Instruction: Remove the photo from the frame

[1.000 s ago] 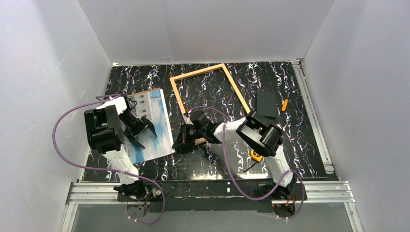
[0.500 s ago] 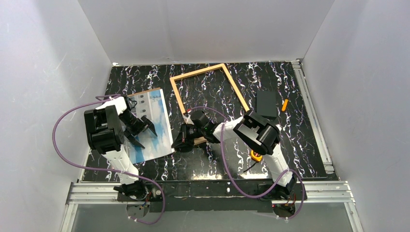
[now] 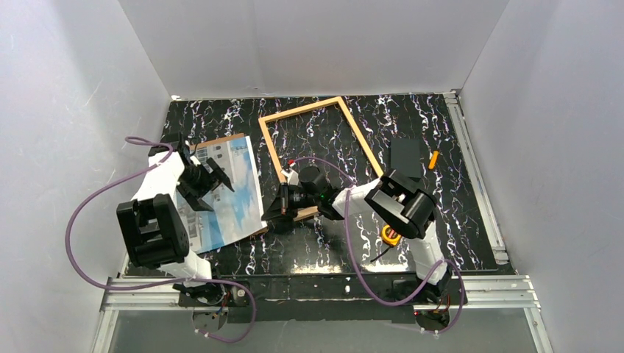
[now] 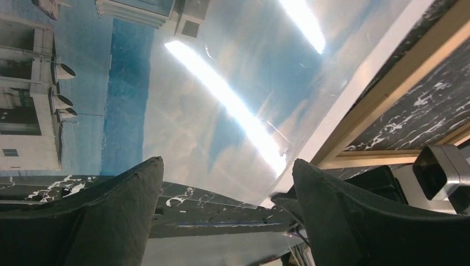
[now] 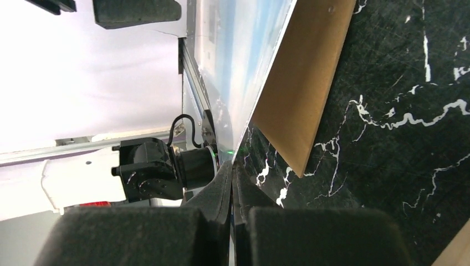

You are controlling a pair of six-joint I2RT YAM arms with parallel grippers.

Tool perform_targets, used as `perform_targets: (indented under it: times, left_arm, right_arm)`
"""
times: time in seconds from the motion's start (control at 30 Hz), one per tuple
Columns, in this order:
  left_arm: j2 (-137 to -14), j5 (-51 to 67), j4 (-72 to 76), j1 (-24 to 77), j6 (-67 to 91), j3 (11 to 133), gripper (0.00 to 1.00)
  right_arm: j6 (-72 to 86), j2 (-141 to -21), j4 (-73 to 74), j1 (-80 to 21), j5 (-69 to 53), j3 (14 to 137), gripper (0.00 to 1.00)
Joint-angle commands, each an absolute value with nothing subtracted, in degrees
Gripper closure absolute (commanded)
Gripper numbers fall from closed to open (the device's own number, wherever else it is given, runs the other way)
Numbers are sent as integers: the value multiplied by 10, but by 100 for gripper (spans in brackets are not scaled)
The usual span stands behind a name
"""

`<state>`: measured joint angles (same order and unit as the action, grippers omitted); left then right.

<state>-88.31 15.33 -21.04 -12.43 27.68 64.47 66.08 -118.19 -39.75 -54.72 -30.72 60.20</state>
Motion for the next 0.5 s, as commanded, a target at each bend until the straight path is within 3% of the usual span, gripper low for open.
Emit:
perform_targets:
  times: [0.0, 0.27, 0.47]
  left_arm:
    - [-935, 150, -283, -130, 274, 644, 14]
    - [-949, 150, -285, -131, 276, 645, 14]
    - [-974, 142, -292, -132, 277, 651, 14]
  right_arm:
    - [668, -1201, -448, -548, -318, 611, 99]
    - [608, -1117, -348, -550, -289, 610, 99]
    - [602, -1103, -356, -550, -275, 550, 99]
